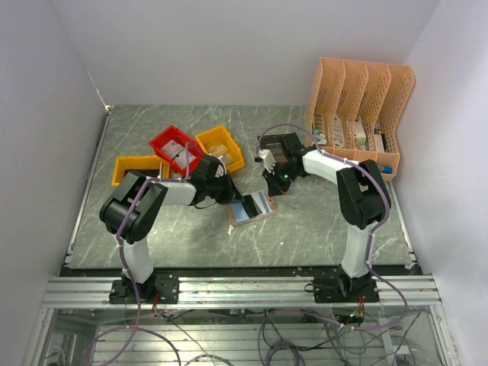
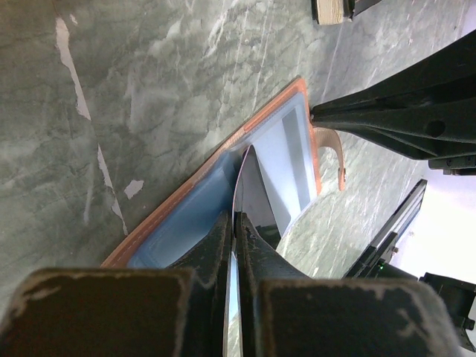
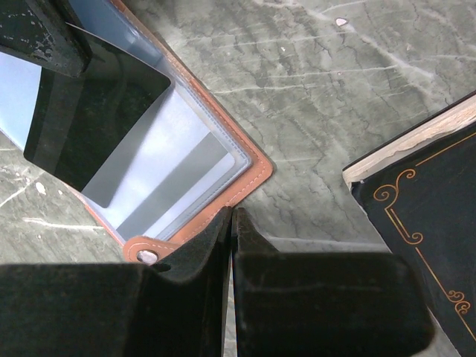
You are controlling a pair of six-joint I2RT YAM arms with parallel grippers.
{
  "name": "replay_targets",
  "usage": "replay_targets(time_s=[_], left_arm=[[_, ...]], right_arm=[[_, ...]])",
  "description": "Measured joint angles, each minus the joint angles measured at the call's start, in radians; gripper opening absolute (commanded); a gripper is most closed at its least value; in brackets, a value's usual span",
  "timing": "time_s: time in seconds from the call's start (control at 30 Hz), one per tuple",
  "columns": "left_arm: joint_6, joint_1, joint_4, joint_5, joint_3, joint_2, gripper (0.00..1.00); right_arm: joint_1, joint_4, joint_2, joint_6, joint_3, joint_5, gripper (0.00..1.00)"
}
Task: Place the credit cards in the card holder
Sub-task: Insert the credit card into the card holder.
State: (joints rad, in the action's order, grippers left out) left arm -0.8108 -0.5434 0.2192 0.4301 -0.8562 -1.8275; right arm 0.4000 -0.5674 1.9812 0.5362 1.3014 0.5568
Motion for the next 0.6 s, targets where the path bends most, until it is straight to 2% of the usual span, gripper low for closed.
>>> replay_targets(time_s=[0.6], left_arm=[[0.000,0.000,-0.036,0.011,-0.020,-0.013,0.12]], right_arm=[[0.011,0.002,0.000,0.000,0.000,-0.004,0.04]])
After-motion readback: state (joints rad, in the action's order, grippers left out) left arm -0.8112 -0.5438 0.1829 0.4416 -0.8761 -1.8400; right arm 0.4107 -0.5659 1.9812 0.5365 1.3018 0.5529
